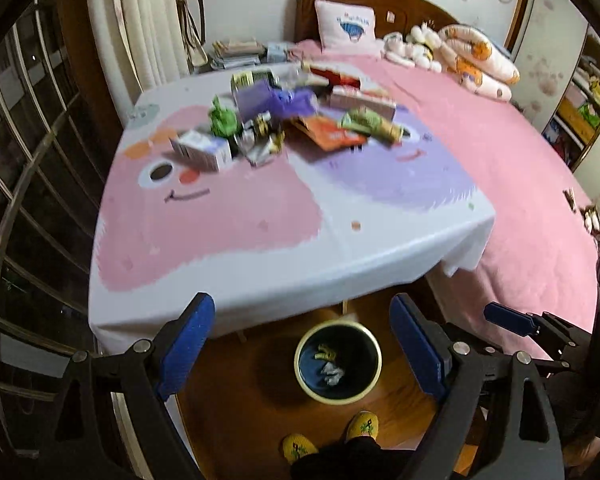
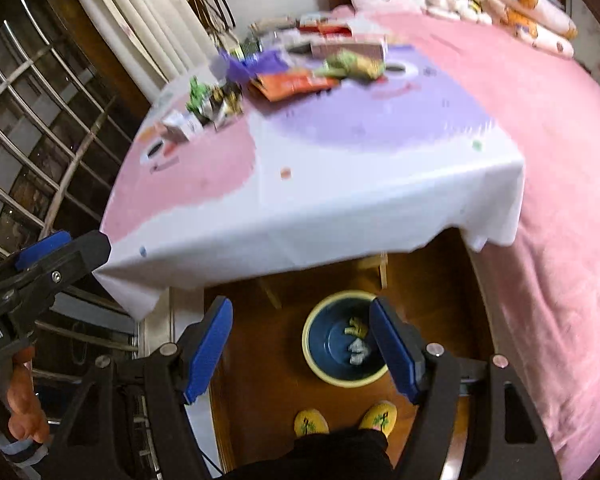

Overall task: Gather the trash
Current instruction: 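Raise both tools back over the table toward the snack wrappers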

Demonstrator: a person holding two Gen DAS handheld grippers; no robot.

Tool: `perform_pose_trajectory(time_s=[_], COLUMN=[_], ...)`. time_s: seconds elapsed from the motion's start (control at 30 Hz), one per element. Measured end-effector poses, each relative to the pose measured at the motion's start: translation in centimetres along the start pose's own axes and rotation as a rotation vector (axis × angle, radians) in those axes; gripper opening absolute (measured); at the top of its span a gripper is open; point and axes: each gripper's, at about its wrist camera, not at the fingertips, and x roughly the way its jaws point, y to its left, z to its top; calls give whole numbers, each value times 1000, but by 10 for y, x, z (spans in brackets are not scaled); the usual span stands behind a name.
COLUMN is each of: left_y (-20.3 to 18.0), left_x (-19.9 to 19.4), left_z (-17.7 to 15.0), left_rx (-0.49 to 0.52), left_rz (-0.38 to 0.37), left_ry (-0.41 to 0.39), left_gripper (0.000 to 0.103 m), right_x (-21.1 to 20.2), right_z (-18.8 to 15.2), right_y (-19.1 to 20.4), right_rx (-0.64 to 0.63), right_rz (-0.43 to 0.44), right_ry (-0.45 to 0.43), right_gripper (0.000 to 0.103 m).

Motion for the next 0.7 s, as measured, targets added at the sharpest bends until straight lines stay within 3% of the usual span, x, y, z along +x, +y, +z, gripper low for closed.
perform_pose_trajectory(time_s=[0.4, 0.7], left_y=[4, -17], left_x=[-7, 55], left_z=[49, 105], left_rx=[-36, -115], left_rz=[-40, -12], left_ry=[-97, -21], left_gripper=[88, 88], right_x=[-19, 15], right_z=[58, 135], right_y=[-14, -48], right_rx=[-42, -127], right_rz=[-37, -11], right_ry=[-116, -100], right_gripper=[71, 71])
